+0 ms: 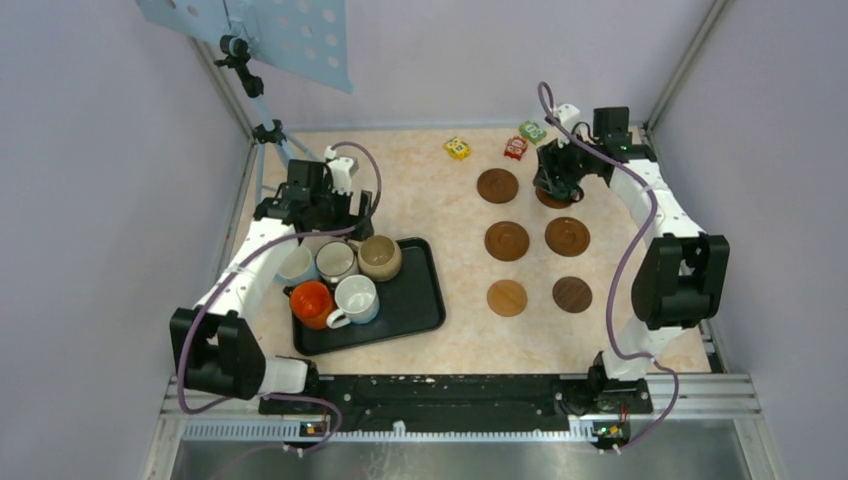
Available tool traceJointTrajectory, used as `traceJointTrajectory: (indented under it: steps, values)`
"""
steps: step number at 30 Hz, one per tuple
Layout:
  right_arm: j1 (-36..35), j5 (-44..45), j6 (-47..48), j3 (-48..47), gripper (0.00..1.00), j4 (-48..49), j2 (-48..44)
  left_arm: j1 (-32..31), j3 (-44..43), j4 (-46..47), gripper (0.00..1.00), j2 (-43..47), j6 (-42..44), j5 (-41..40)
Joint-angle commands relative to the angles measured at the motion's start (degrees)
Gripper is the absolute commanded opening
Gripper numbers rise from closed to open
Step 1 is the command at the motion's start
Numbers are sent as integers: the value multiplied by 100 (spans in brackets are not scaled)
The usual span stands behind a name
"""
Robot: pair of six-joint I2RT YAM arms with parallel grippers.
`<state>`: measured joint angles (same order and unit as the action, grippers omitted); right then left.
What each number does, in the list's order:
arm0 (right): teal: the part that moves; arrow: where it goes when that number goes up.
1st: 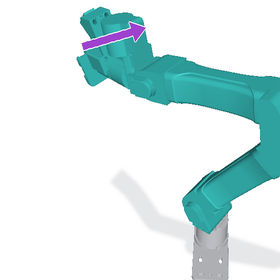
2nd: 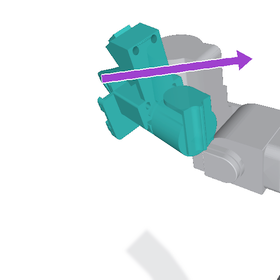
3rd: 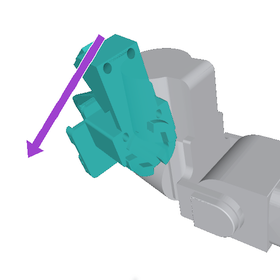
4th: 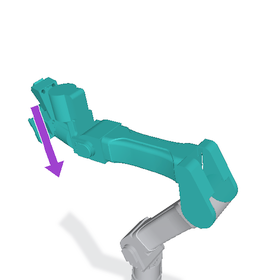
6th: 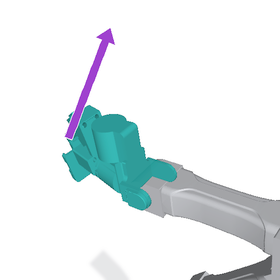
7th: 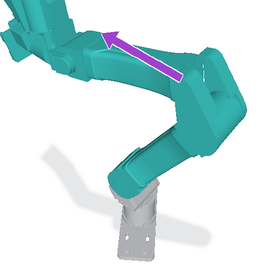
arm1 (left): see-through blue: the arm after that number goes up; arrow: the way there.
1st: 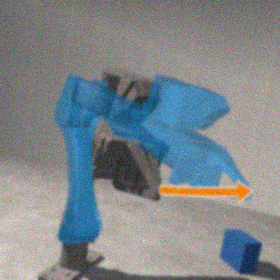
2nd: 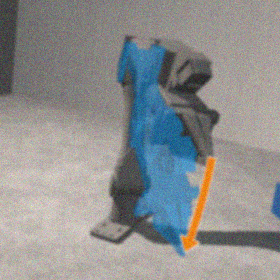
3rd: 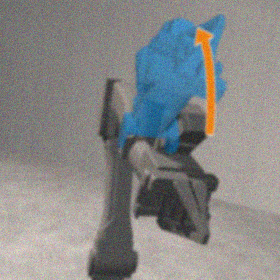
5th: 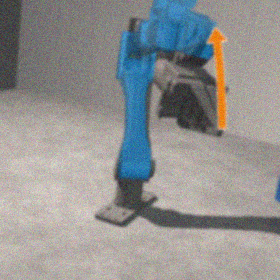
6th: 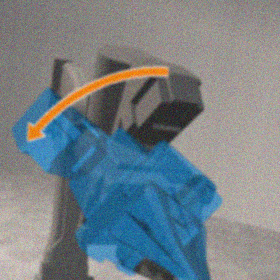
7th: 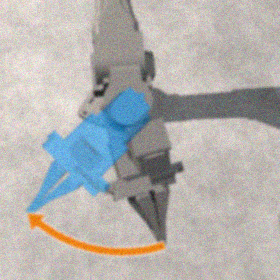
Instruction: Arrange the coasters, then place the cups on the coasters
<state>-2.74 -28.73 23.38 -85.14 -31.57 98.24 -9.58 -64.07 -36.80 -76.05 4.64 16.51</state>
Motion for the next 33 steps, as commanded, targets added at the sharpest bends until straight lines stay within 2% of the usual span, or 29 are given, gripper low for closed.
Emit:
traceJointTrajectory:
  steps: [1, 6, 13, 25, 33]
  values:
    - [37, -115, 18, 155, 69, -76, -413, 9, -375, 549, 99, -317, -1175, -823]
    - [37, -46, 79, 310, 69, -29, -492, 0, -555, 445, 99, -677, -1763, -1061]
    - [37, -5, 112, 402, 69, 5, -481, -51, -540, 376, 99, -994, -2096, -1005]
    - [39, 78, 136, 444, 69, 63, -457, -222, -400, 331, 99, -1278, -2275, -1237]
    - [37, 121, 158, 436, 69, 49, -419, -381, -419, 278, 99, -1606, -2277, -1086]
